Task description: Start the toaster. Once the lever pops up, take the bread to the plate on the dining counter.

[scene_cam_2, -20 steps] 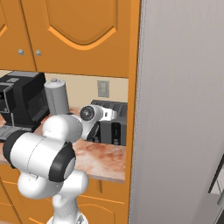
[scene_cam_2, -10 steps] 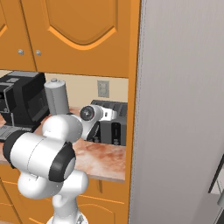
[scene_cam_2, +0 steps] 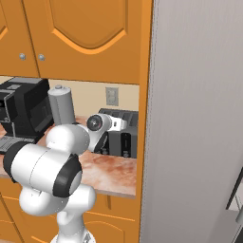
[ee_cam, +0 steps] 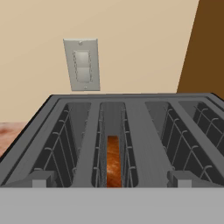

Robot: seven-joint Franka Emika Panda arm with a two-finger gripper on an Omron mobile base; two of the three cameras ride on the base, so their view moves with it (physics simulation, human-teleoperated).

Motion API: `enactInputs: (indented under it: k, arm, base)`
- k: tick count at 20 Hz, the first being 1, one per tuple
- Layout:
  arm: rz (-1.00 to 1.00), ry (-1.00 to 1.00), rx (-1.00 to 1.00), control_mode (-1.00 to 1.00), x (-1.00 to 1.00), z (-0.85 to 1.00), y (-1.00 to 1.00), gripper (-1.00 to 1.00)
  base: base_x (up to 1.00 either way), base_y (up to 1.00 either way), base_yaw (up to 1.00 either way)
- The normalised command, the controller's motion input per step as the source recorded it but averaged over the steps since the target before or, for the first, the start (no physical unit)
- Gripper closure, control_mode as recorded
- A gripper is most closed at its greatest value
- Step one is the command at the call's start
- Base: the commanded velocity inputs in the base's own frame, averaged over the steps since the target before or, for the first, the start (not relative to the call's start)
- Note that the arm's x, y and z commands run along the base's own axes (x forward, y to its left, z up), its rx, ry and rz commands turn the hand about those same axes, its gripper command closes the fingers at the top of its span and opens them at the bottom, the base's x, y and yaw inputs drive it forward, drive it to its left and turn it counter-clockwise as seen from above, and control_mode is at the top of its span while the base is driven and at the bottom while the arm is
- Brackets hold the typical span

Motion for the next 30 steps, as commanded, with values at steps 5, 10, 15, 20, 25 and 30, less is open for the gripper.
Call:
enactInputs:
  k: [5,10,15,20,25,30]
  arm:
    - [0.00,0.00,0.00,-1.00,0.00,0.00,0.00,-1.00]
    - [0.00,0.00,0.00,-1.00,0.00,0.00,0.00,-1.00]
    - [0.00,0.00,0.00,-1.00,0.00,0.00,0.00,-1.00]
    - [0.00,0.00,0.00,-1.00,0.00,0.00,0.00,-1.00]
    - [0.00,0.00,0.00,-1.00,0.00,0.00,0.00,-1.00]
    - [0.00,0.00,0.00,-1.00,0.00,0.00,0.00,-1.00]
  base:
    - [0.00,0.00,0.00]
    - [0.00,0.00,0.00]
    - [0.00,0.00,0.00]
    - [0.00,0.00,0.00]
    - [0.00,0.00,0.00]
    - [0.00,0.00,0.00]
